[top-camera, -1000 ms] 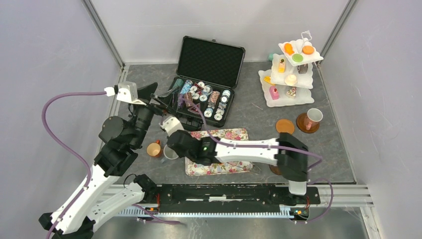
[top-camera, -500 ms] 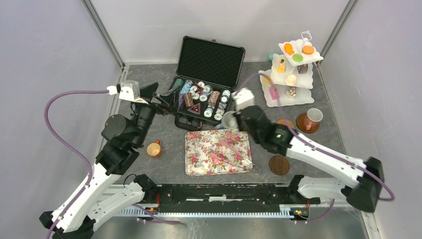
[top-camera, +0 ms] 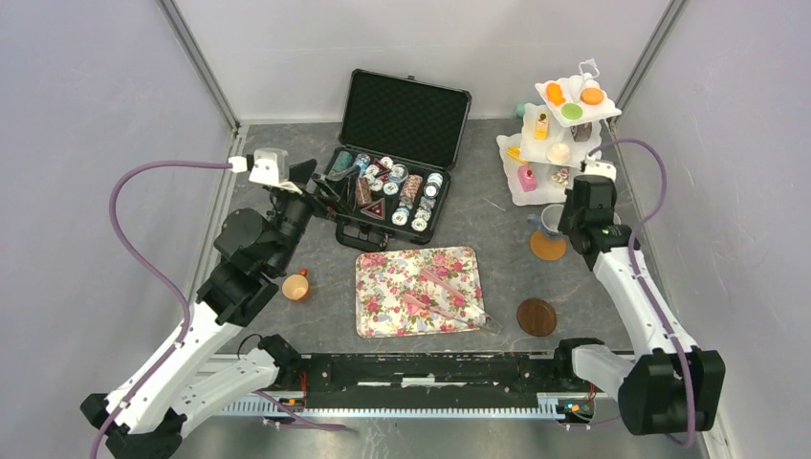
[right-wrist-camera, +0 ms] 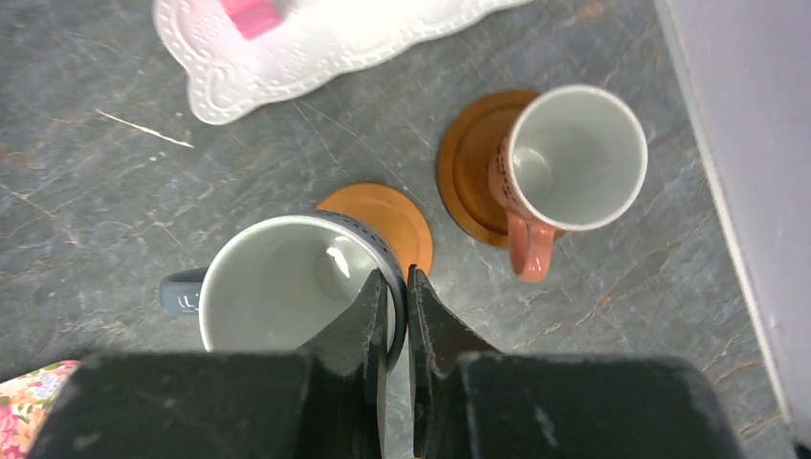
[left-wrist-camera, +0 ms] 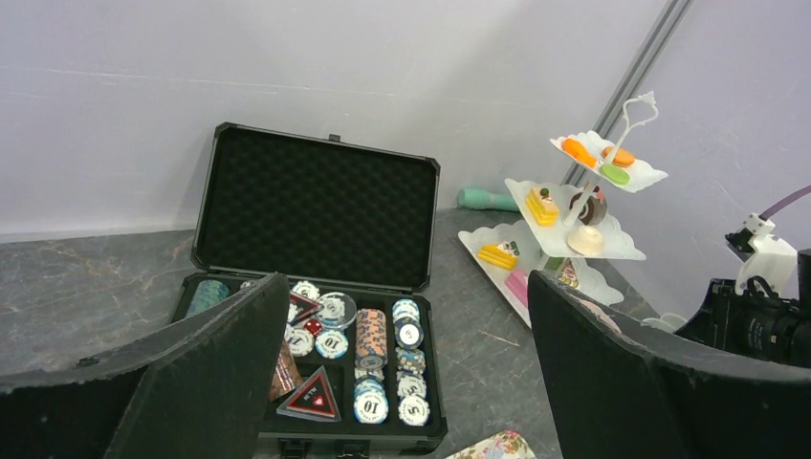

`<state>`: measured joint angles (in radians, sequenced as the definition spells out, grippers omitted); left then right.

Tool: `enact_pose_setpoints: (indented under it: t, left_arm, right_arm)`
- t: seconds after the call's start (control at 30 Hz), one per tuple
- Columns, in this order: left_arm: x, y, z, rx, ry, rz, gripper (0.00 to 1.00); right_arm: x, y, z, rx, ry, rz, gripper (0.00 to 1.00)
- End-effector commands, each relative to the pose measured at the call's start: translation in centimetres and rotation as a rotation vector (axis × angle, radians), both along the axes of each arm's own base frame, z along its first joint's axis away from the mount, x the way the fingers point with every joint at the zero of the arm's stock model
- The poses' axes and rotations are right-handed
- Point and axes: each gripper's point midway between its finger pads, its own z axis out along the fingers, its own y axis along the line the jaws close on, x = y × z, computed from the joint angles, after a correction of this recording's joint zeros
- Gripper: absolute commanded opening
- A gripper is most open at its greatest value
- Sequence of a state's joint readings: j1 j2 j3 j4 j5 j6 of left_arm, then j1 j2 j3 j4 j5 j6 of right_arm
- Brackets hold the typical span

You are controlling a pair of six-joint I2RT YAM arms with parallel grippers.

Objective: Serve the afternoon tea

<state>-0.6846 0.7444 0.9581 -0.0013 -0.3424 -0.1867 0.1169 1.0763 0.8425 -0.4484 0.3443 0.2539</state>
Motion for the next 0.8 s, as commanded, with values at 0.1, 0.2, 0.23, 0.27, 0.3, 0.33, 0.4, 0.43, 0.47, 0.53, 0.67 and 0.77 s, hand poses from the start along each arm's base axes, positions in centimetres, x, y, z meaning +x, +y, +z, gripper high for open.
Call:
enact_pose_setpoints:
  t: [0.1, 0.2, 0.23, 0.27, 0.3, 0.33, 0.4, 0.43, 0.47, 0.53, 0.67, 0.77]
  left_arm:
    - [0.3, -0.3, 0.6, -0.032, -0.002, -0.009, 1.0]
    - [0.5, -0.2, 0.2, -0.036, -0.014, 0.003, 1.0]
    - [0.9, -0.3, -0.2, -0.027, -0.001, 0.009, 1.0]
    - [0.9, -0.5, -0.2, -0.02, 0.003, 0.001, 1.0]
    - [0.8, -0.6, 0.1, -0.019, 0.002, -0.008, 1.0]
    - [0.5, -0.7, 0.4, -0.017, -0.008, -0.024, 1.0]
    - [0.5, -0.4, 0.4, -0.017, -0.019, -0.011, 1.0]
    - [0.9, -0.2, -0.1, -0.016, -0.01, 0.011, 1.0]
    - [1.2, -0.3, -0.4, -0.007, 0.002, 0.018, 1.0]
    - [1.3, -0.8, -0.6, 0.001, 0.014, -0.001, 1.0]
    - [1.1, -0.8, -0.3, -0.004, 0.004, -0.005, 1.0]
    - [1.3, -1.0, -0.6, 0.0, 0.014, -0.008, 1.0]
  right_arm:
    - [1.6, -0.1, -1.9, 0.129, 0.009, 0.027, 0.0]
    - [1.6, -1.3, -2.8, 0.141, 0.016, -0.015, 0.0]
    - [1.7, -1.4, -2.9, 0.146, 0.015, -0.012, 0.0]
    - [1.7, -1.6, -3.1, 0.138, 0.018, -0.013, 0.0]
    - [1.8, -1.9, -3.1, 0.127, 0.016, -0.017, 0.0]
    - [1.8, -2.1, -3.4, 0.119, 0.017, -0.024, 0.0]
    - [1.7, -2.6, -4.1, 0.113, 0.021, -0.041, 0.0]
    - [1.7, -2.8, -4.3, 0.119, 0.025, -0.046, 0.0]
    - [1.8, -2.8, -4.4, 0.122, 0.029, -0.04, 0.0]
    - [2.0, -3.0, -4.4, 0.115, 0.029, -0.042, 0.0]
    - [2.2, -3.0, -5.0, 0.117, 0.026, -0.041, 0.0]
    - [2.2, -2.8, -5.6, 0.122, 0.04, -0.029, 0.0]
